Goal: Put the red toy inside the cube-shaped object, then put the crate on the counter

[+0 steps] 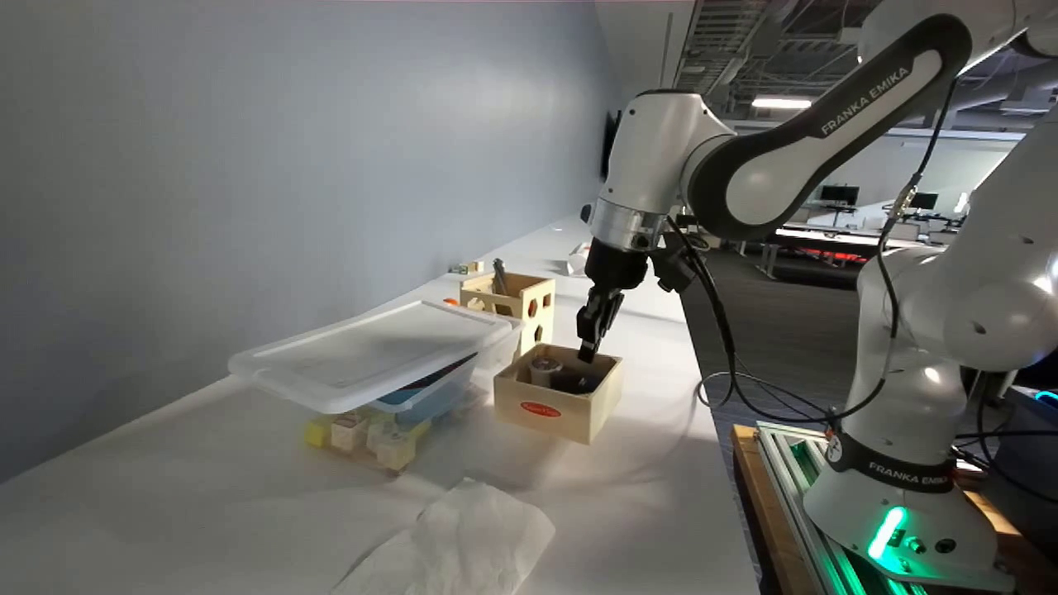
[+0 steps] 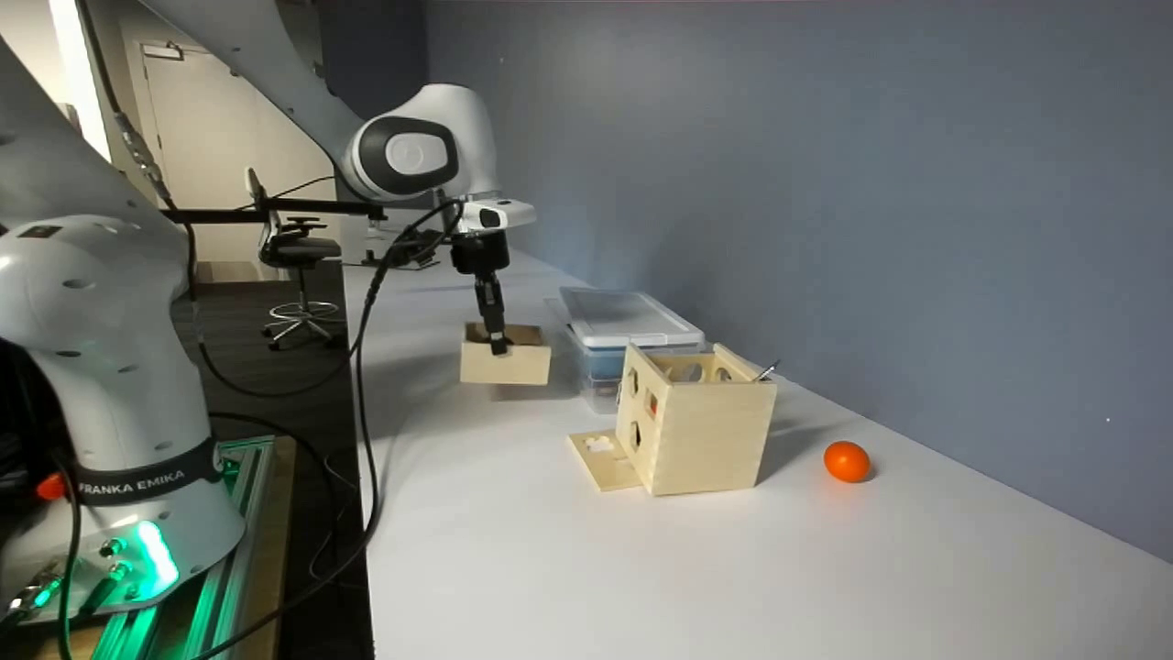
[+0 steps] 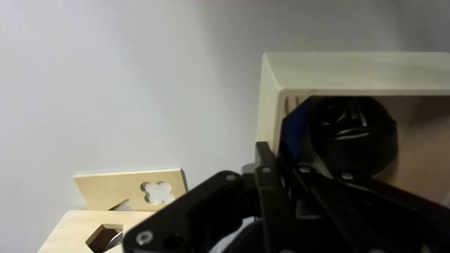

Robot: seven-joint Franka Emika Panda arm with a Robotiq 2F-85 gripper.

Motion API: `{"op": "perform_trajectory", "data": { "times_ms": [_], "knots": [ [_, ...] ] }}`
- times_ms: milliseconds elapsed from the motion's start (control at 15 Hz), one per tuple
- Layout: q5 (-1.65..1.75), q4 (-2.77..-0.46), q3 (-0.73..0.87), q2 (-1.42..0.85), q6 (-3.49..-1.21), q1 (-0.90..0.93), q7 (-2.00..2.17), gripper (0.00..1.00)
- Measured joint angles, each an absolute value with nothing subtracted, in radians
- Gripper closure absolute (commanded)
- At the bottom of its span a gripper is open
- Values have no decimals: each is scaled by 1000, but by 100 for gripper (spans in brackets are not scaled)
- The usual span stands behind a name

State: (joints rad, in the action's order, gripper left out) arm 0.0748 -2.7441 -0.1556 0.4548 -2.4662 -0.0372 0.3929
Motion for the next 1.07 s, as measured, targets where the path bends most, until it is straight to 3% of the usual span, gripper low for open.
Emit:
{"op": "perform_trajectory", "data": {
  "times_ms": [333, 400, 467, 600, 1067],
  "knots": [
    [131, -2746, -158, 452, -2425, -39, 379, 98],
    [137, -2746, -159, 452, -2417, -39, 375, 69],
    [141, -2746, -160, 450, -2410, -39, 368, 68],
    [143, -2746, -163, 447, -2394, -37, 354, 55],
    [140, -2744, -167, 454, -2371, -28, 330, 6]
  ]
}}
